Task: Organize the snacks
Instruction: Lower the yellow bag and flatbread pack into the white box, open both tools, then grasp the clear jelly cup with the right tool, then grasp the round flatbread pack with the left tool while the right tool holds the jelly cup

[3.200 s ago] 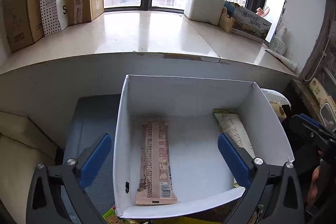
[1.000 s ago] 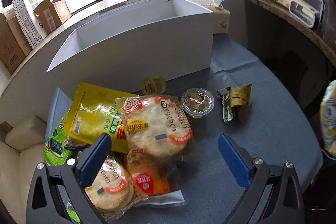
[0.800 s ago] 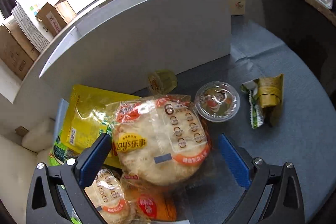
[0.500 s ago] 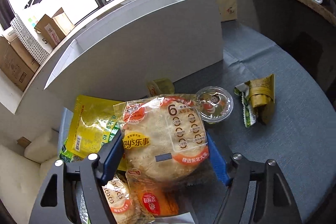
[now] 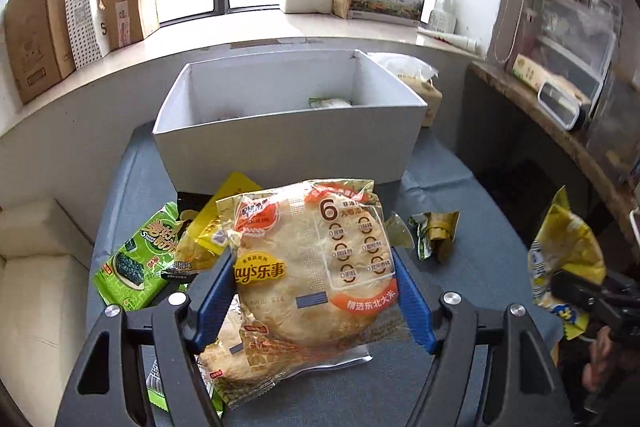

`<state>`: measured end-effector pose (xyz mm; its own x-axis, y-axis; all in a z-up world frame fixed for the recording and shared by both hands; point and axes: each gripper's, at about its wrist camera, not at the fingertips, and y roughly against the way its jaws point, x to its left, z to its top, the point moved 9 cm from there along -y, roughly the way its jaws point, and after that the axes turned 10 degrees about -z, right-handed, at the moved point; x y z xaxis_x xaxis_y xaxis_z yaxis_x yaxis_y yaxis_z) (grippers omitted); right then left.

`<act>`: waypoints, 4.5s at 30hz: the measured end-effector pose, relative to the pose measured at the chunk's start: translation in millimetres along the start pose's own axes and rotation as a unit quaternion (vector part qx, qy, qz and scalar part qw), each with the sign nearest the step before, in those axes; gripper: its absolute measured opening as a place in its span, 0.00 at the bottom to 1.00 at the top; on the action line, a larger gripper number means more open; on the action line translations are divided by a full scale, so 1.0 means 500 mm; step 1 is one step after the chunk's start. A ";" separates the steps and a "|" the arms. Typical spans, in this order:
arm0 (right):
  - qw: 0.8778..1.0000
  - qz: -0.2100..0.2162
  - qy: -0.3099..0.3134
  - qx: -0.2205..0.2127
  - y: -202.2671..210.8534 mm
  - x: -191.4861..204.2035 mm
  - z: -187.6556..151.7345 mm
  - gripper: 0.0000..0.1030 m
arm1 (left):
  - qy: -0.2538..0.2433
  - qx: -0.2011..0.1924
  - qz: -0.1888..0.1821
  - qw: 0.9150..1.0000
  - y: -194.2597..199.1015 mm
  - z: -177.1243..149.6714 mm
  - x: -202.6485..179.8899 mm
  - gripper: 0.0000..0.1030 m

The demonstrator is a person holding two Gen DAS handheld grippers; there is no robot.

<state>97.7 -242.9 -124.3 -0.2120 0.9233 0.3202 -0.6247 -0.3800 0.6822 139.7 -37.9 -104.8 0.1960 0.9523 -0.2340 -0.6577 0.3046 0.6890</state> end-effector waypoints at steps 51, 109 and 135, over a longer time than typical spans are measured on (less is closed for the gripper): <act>0.997 -0.020 0.069 -0.018 -0.222 0.155 0.348 0.62 | -0.001 -0.051 0.008 0.999 -0.050 0.332 0.143 0.75; 0.968 -0.090 0.221 0.072 -0.336 0.119 0.045 0.91 | 0.082 0.008 -0.019 0.996 0.082 -0.163 0.160 1.00; 0.986 0.015 0.163 0.024 -0.174 0.141 0.026 0.34 | 0.073 0.064 0.005 0.995 0.006 -0.198 0.184 1.00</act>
<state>146.7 -145.4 -152.4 -0.4647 0.8776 0.1173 -0.5800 -0.4018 0.7086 83.6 49.1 -192.2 0.0766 0.9454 -0.3168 -0.5589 0.3038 0.7716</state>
